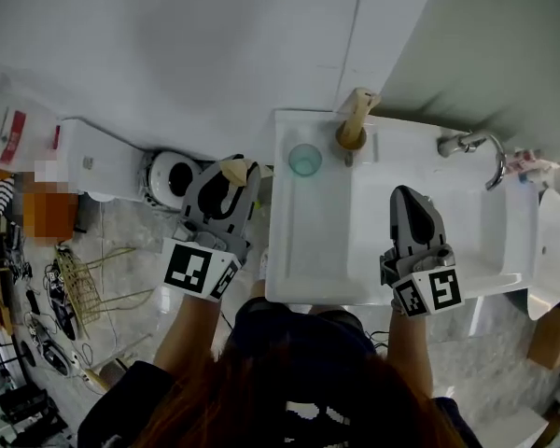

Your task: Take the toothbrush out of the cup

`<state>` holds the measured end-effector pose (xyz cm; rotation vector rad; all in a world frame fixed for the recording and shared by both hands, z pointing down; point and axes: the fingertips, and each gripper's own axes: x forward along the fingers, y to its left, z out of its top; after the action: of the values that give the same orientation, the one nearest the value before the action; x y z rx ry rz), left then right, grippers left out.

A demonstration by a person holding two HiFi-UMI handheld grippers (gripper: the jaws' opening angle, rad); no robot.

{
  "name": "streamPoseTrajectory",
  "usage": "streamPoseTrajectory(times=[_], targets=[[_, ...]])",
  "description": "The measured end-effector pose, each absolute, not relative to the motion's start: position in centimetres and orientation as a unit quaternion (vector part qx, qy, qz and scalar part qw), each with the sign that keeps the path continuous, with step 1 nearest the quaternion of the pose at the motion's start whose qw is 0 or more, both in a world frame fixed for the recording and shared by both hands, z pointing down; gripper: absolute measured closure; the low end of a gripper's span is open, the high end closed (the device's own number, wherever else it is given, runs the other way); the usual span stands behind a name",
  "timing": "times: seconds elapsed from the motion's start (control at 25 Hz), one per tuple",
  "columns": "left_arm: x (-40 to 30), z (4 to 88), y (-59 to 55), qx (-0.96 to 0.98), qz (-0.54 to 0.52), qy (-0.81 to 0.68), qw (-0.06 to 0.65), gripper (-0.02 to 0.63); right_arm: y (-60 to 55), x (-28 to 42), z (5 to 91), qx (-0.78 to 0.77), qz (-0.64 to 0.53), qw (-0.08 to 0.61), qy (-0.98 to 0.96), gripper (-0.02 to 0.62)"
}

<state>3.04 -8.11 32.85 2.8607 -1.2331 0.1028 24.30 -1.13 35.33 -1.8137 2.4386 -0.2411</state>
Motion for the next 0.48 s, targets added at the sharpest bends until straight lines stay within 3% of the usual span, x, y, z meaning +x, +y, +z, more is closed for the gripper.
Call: streamPoseTrajectory(times=[0.48], targets=[[4.9, 32.6, -2.4, 0.876, 0.035, -0.480, 0.010, 0.505, -0.1, 28.8, 35.3, -0.531, -0.083, 0.067, 0.840, 0.580]])
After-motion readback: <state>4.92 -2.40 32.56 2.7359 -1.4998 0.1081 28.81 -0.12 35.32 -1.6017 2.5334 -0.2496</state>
